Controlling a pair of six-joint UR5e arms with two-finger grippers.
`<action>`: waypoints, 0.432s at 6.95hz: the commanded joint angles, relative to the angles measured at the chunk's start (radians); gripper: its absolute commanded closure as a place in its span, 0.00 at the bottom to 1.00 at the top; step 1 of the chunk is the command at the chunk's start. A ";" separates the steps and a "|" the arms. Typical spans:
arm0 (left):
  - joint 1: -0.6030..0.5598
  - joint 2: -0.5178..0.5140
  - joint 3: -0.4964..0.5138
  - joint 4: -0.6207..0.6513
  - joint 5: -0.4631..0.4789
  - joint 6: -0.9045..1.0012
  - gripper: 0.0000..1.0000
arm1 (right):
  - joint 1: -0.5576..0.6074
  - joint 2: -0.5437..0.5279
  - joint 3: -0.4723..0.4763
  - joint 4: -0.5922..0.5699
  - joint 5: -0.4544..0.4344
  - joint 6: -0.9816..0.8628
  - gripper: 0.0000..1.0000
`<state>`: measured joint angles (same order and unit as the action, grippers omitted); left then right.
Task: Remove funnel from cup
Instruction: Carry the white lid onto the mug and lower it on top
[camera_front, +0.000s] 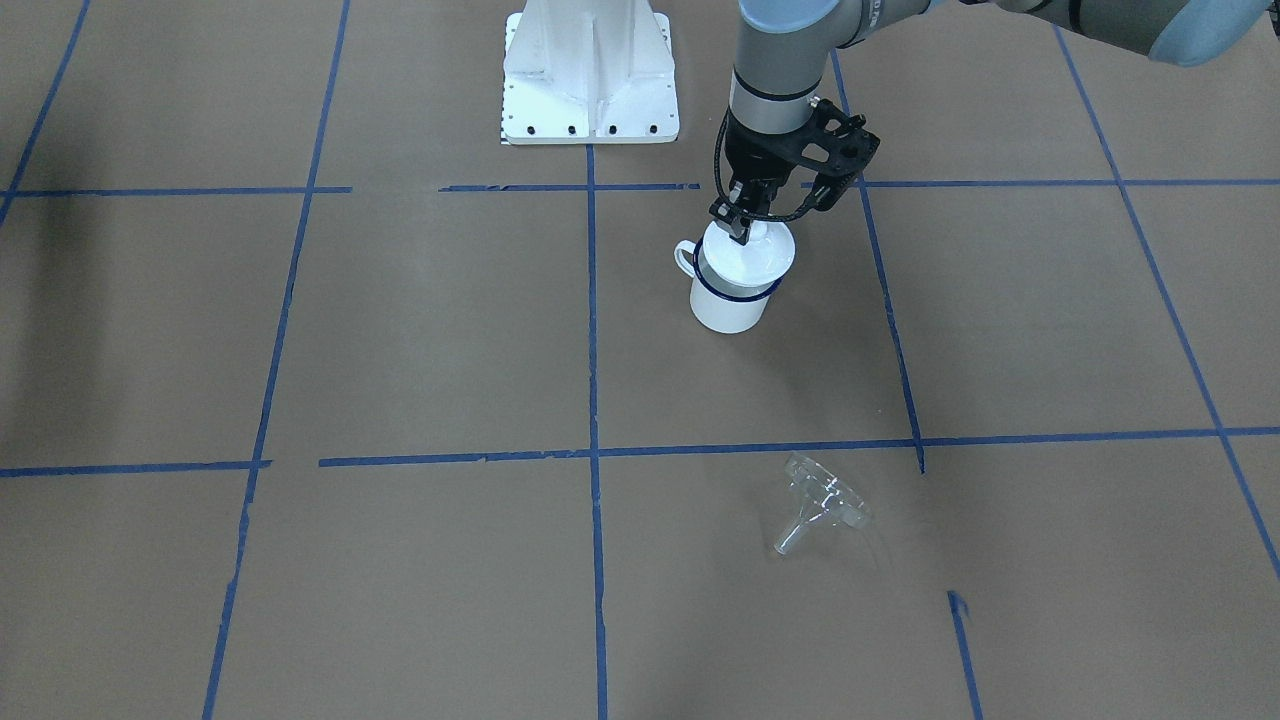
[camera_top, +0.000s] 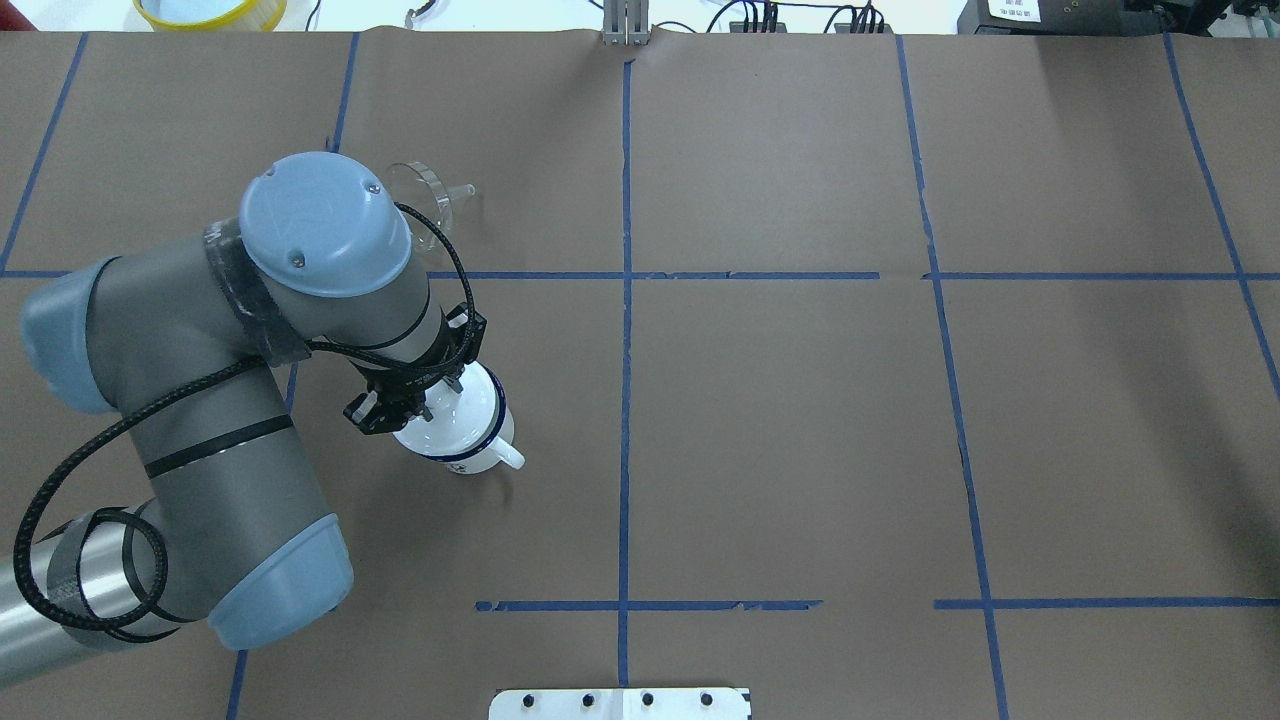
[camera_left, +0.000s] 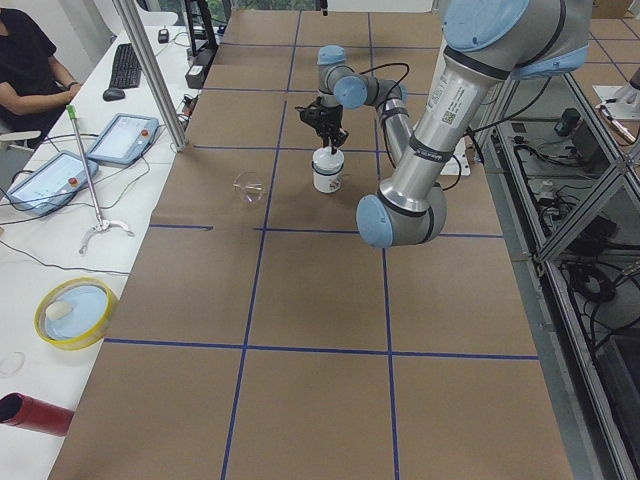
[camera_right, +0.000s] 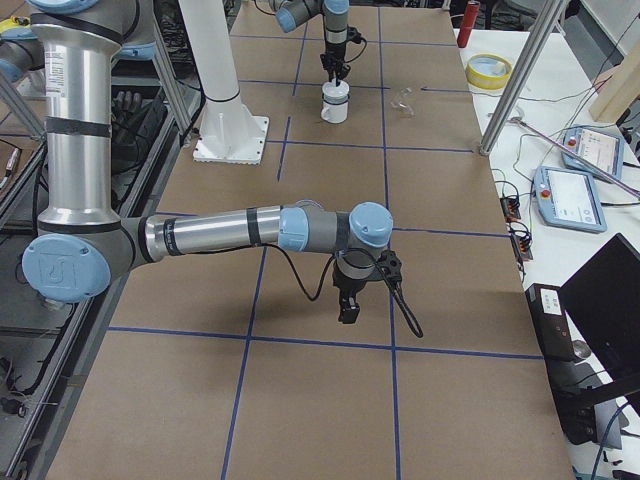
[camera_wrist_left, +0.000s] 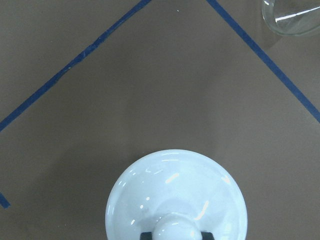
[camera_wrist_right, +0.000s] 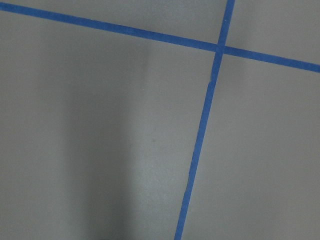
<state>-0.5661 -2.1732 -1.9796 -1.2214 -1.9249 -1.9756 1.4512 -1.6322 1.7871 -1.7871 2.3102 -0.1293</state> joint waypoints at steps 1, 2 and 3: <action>0.006 0.003 0.002 -0.018 0.001 0.001 1.00 | 0.000 0.000 0.000 0.000 0.000 0.000 0.00; 0.008 0.000 0.019 -0.020 0.001 0.029 1.00 | 0.000 0.000 0.000 0.000 0.000 -0.001 0.00; 0.008 0.001 0.025 -0.030 0.001 0.032 1.00 | 0.000 0.000 0.000 0.000 0.000 0.000 0.00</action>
<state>-0.5593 -2.1726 -1.9645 -1.2416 -1.9238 -1.9550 1.4511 -1.6321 1.7871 -1.7871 2.3102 -0.1295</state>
